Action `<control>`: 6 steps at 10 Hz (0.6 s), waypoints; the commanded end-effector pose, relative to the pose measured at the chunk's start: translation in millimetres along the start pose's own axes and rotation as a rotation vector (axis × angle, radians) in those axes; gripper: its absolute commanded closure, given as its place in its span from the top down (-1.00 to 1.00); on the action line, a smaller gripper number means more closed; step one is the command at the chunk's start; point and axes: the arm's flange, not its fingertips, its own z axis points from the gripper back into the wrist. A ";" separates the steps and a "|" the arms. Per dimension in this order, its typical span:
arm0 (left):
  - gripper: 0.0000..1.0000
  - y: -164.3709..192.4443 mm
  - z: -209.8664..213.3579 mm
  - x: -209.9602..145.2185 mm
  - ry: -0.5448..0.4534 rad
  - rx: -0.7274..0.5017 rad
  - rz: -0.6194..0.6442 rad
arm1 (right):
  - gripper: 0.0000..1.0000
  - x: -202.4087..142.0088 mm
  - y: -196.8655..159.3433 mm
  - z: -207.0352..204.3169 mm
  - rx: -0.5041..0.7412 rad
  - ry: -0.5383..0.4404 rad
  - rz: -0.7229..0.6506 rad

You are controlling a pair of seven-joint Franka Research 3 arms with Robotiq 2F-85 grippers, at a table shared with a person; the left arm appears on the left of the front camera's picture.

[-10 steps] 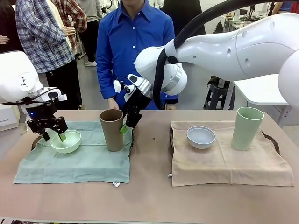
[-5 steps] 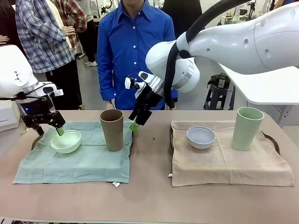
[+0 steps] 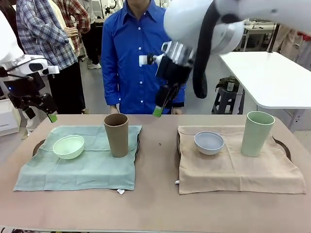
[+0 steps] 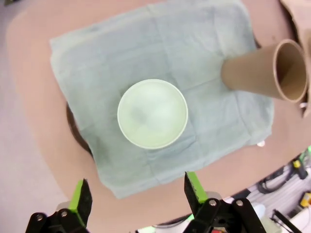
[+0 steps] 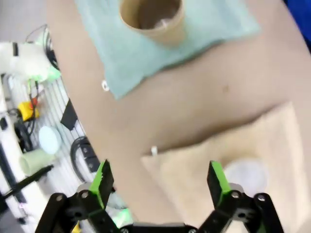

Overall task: Set up a tray with a mat and arrange the tableware.
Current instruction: Place the Picnic Bowl and Reusable plastic cup back onto the Handle tray in front of the human's position.

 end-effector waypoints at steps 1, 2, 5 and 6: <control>1.00 -19.4 4.8 -6.5 0.008 0.080 -0.018 | 1.00 6.7 20.1 23.6 -0.013 0.174 -0.199; 1.00 -29.6 14.4 -8.7 0.001 0.124 -0.044 | 1.00 1.4 30.2 40.7 -0.079 0.240 -0.298; 1.00 -51.4 55.8 -16.7 -0.093 0.133 -0.076 | 1.00 -27.2 59.6 84.9 -0.218 0.300 -0.458; 1.00 -53.3 67.6 -18.2 -0.121 0.119 -0.062 | 1.00 -40.8 61.6 93.0 -0.257 0.278 -0.481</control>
